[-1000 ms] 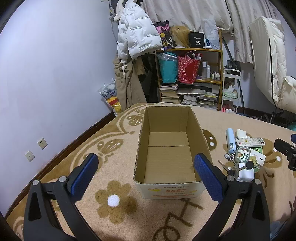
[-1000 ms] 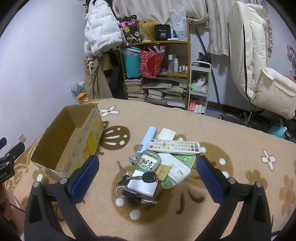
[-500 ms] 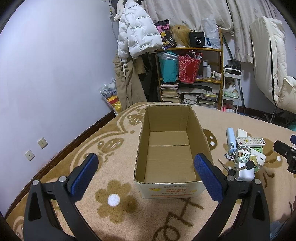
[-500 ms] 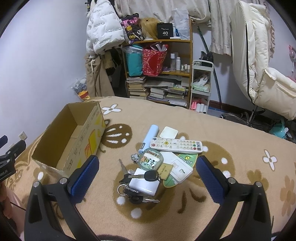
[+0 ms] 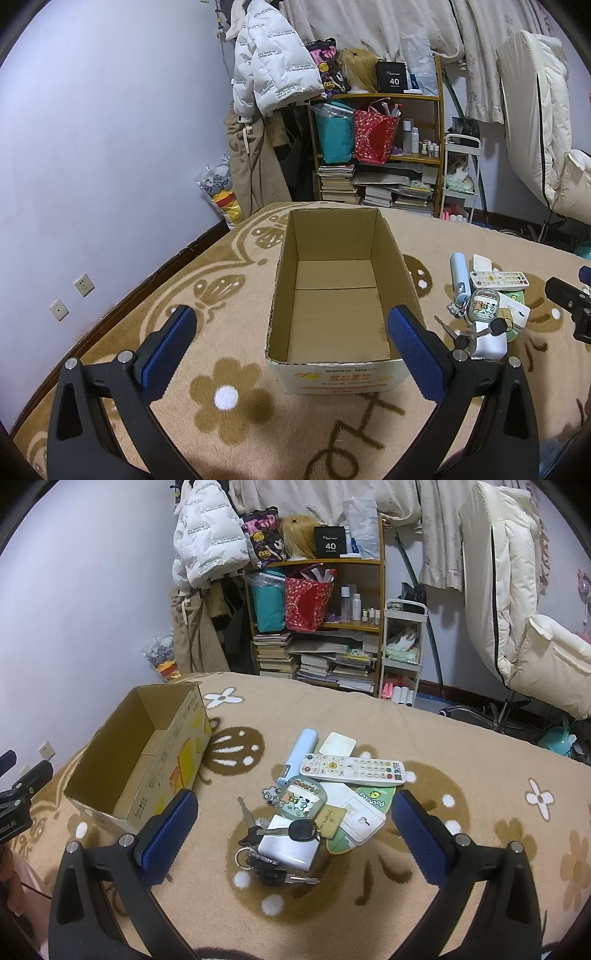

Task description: Organize rigid objects

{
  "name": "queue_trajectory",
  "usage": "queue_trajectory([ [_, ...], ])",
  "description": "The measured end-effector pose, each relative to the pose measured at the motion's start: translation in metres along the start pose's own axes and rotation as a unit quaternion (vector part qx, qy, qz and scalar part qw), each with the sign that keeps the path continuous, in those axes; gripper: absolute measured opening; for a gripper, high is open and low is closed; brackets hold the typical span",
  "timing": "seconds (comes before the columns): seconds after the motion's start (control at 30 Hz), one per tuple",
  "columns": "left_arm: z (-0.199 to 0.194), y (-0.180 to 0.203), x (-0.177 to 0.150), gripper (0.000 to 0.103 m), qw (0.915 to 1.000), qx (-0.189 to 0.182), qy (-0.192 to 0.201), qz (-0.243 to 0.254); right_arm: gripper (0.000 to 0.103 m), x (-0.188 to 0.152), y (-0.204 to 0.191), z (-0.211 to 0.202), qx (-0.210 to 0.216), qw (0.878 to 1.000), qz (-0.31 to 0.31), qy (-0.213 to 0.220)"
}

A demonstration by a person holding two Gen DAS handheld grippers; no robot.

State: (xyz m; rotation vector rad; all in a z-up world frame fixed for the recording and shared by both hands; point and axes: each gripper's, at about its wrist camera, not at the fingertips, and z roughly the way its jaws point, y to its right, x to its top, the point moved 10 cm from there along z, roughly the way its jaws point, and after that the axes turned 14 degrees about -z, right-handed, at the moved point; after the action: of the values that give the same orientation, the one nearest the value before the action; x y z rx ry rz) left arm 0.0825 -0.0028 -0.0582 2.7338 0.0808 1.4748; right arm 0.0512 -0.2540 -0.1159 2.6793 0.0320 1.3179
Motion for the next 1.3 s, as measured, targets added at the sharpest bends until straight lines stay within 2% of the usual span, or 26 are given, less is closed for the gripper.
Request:
queue_trajectory([
  [1.3,0.0031,0.0029,-0.0058,0.102,0.9999,0.005,-0.006,0.008,0.103,0.0001,-0.0047,0.0000,0.008,1.000,-0.005,-0.002],
])
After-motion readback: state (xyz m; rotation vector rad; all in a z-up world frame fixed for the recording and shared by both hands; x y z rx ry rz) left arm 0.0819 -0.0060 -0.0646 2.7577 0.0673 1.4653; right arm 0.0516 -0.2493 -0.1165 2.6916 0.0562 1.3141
